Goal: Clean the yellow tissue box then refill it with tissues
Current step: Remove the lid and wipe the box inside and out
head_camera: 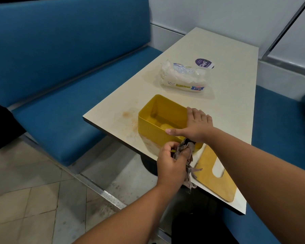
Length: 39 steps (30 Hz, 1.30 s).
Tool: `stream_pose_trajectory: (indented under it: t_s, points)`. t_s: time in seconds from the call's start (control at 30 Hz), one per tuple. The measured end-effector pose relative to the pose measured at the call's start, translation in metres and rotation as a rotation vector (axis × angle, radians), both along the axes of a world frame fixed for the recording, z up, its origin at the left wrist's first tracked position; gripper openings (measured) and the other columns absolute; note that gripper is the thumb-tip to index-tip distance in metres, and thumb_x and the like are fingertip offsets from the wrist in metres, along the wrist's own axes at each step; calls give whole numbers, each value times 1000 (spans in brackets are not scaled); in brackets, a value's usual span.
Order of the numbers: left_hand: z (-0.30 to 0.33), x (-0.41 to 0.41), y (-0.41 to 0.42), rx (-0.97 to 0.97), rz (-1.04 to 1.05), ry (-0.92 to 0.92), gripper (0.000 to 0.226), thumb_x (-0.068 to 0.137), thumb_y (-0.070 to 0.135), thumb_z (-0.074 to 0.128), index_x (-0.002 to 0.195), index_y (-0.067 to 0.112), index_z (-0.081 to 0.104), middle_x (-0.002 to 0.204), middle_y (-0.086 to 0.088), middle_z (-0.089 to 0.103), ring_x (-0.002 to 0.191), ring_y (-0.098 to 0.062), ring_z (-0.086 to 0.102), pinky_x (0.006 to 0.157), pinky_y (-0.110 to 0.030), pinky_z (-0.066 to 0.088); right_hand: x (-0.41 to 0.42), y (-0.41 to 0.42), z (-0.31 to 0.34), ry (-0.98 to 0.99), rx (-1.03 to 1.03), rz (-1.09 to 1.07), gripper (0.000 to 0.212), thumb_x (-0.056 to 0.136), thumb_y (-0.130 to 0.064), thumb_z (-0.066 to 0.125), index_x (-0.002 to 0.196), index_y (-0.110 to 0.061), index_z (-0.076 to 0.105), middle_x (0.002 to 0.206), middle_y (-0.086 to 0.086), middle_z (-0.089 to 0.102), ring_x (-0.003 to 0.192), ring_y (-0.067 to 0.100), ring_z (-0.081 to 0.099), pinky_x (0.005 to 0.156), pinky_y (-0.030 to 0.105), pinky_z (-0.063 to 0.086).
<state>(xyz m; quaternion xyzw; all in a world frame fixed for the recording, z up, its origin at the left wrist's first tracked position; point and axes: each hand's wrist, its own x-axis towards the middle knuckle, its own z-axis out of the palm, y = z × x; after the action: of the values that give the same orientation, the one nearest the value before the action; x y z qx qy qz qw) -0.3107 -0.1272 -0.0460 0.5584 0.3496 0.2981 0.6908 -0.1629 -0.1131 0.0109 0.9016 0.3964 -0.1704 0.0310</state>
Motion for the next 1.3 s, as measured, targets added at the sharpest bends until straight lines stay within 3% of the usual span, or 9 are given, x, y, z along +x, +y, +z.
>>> stream_pose_trajectory:
  t_s: [0.17,0.3,0.43,0.53,0.67,0.77,1.0,1.13,1.3]
  points:
    - [-8,7,3,173,21,127,12,90,29,68,98,24,60,97,3,63,88,-9,60,64,-11,48,0,-1,0,12,-1,-4,137,49,-96,29,154,-16,-13,162,11,-12,148,32,-12,117,52,-5]
    - [-12,4,13,283,-28,220,9,89,24,66,94,24,59,96,8,57,87,-10,57,72,-29,56,-1,-1,0,15,-4,-7,137,49,-96,28,154,-17,-13,162,10,-12,148,32,-13,118,52,-6]
    - [2,-2,18,431,-58,194,6,91,15,64,92,19,59,98,4,55,84,-5,52,60,-8,45,1,0,0,9,-4,-3,139,48,-97,28,153,-17,-13,162,10,-12,148,32,-12,118,52,-5]
    - [5,-1,21,598,-62,148,4,89,15,66,89,16,63,96,5,54,83,-3,48,67,-2,37,1,1,-1,10,-8,-6,139,47,-97,28,153,-17,-13,162,10,-11,148,32,-11,118,52,-5]
    - [-9,-2,26,647,-130,239,7,90,18,66,92,11,66,101,4,56,87,-11,51,76,-23,47,1,-1,-1,13,-15,0,138,49,-97,27,153,-17,-15,162,11,-12,148,32,-12,118,52,-5]
    - [-5,-2,26,692,-129,211,11,90,20,67,95,10,68,102,2,57,87,-10,53,76,-25,49,1,0,-1,5,-14,2,137,49,-97,27,153,-17,-14,162,11,-12,148,33,-11,118,53,-5]
    - [-20,-1,30,820,-150,371,19,82,21,75,91,9,64,93,-5,60,79,-24,58,66,-39,54,0,-1,1,19,-13,-3,137,49,-96,28,153,-17,-14,162,11,-12,148,32,-12,118,53,-5]
    - [-21,3,30,899,-137,344,25,74,23,82,79,11,60,80,-3,60,67,-22,56,52,-29,47,0,-1,2,15,-13,3,137,49,-95,28,153,-17,-14,162,11,-11,148,33,-11,118,53,-5]
    - [-32,2,32,1018,-180,523,28,64,27,88,70,18,62,65,0,62,52,-21,60,42,-27,47,0,-1,2,23,-15,3,137,49,-96,27,153,-17,-15,162,11,-13,148,32,-13,118,53,-5]
